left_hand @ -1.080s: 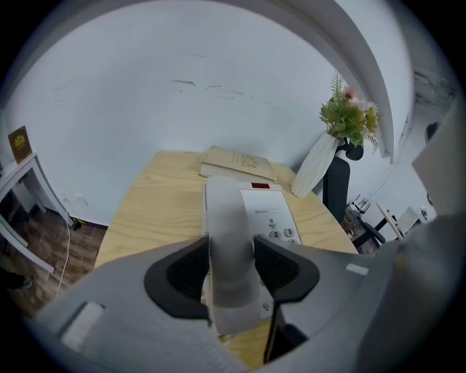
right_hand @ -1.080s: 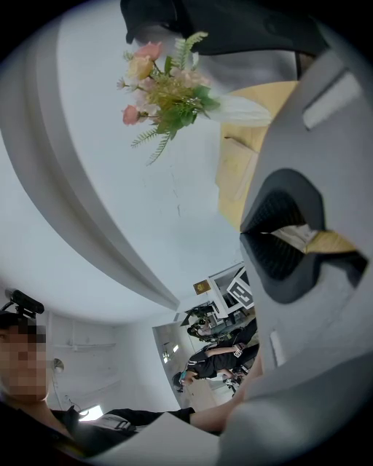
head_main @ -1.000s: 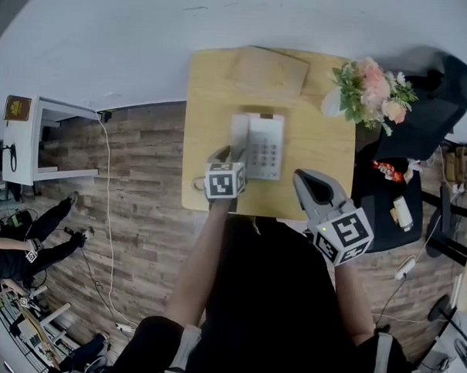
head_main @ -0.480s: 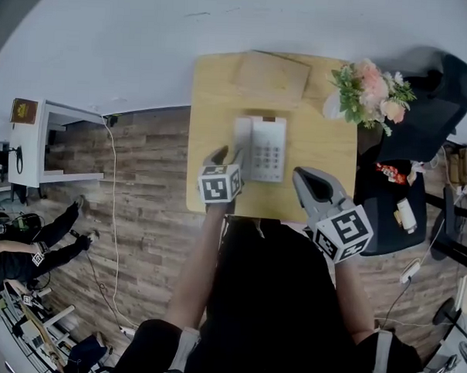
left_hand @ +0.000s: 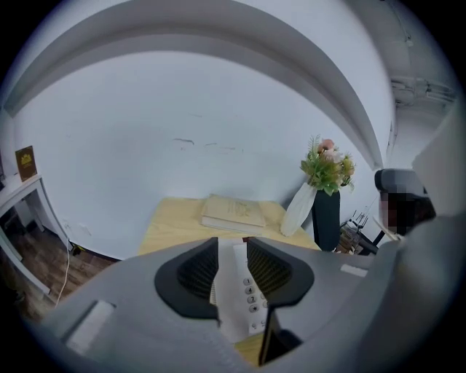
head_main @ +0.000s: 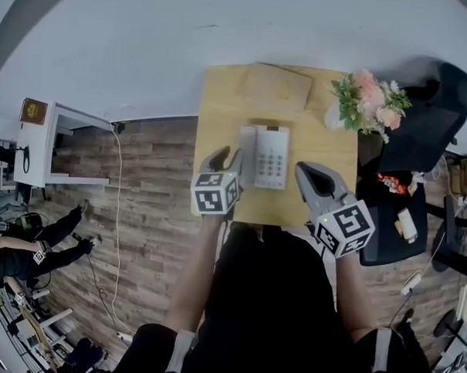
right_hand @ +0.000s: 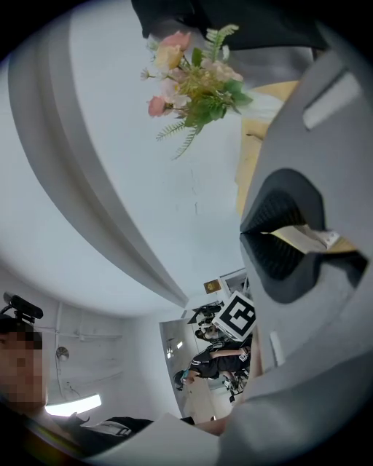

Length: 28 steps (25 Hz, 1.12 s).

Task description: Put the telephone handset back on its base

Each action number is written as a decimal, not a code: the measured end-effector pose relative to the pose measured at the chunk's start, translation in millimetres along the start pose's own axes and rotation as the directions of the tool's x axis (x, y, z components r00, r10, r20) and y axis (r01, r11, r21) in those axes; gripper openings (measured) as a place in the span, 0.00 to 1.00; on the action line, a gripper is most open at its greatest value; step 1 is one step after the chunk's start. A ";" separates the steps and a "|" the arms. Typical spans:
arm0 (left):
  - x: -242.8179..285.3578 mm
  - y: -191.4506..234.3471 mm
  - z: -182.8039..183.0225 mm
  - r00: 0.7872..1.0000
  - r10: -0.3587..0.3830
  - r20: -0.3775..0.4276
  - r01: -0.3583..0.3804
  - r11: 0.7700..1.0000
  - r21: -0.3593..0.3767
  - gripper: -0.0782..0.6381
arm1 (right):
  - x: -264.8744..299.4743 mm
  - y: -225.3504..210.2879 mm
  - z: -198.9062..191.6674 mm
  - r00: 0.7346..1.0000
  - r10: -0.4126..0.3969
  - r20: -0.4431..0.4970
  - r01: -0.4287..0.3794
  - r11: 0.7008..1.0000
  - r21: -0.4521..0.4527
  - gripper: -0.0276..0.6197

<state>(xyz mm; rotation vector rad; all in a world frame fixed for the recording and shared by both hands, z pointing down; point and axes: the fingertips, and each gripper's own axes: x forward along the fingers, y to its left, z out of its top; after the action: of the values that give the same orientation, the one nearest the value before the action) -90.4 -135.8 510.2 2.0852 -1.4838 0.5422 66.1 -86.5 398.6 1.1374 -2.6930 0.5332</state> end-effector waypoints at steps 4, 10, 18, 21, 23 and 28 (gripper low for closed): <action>-21.4 -5.2 22.1 0.998 -0.012 0.063 0.012 1.000 0.014 0.27 | 4.1 2.4 12.5 1.000 0.009 0.024 -0.008 1.000 -0.026 0.05; -56.5 -17.3 53.7 0.987 -0.049 0.155 0.041 0.998 0.051 0.22 | 8.8 5.2 31.0 0.999 0.015 0.047 -0.012 0.998 -0.062 0.05; -97.6 -35.0 95.6 0.954 -0.098 0.285 0.077 0.993 0.084 0.17 | 12.0 10.1 57.3 0.996 0.018 0.083 -0.008 0.993 -0.121 0.05; -110.5 -37.6 110.6 0.939 -0.107 0.327 0.081 0.993 0.091 0.16 | 12.9 11.4 65.5 0.996 0.017 0.091 -0.004 0.990 -0.138 0.05; -118.4 -39.2 119.6 0.930 -0.110 0.352 0.081 0.992 0.096 0.15 | 13.0 11.9 70.6 0.995 0.016 0.096 -0.002 0.989 -0.146 0.05; -130.1 -44.1 133.5 0.915 -0.118 0.386 0.080 0.990 0.112 0.13 | 13.0 11.5 80.7 0.993 0.018 0.113 0.000 0.987 -0.159 0.05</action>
<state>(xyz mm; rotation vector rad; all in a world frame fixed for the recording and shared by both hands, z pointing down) -87.1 -110.6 320.3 2.4337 -1.5761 0.1592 47.4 -118.9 325.1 1.1455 -2.7788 0.2551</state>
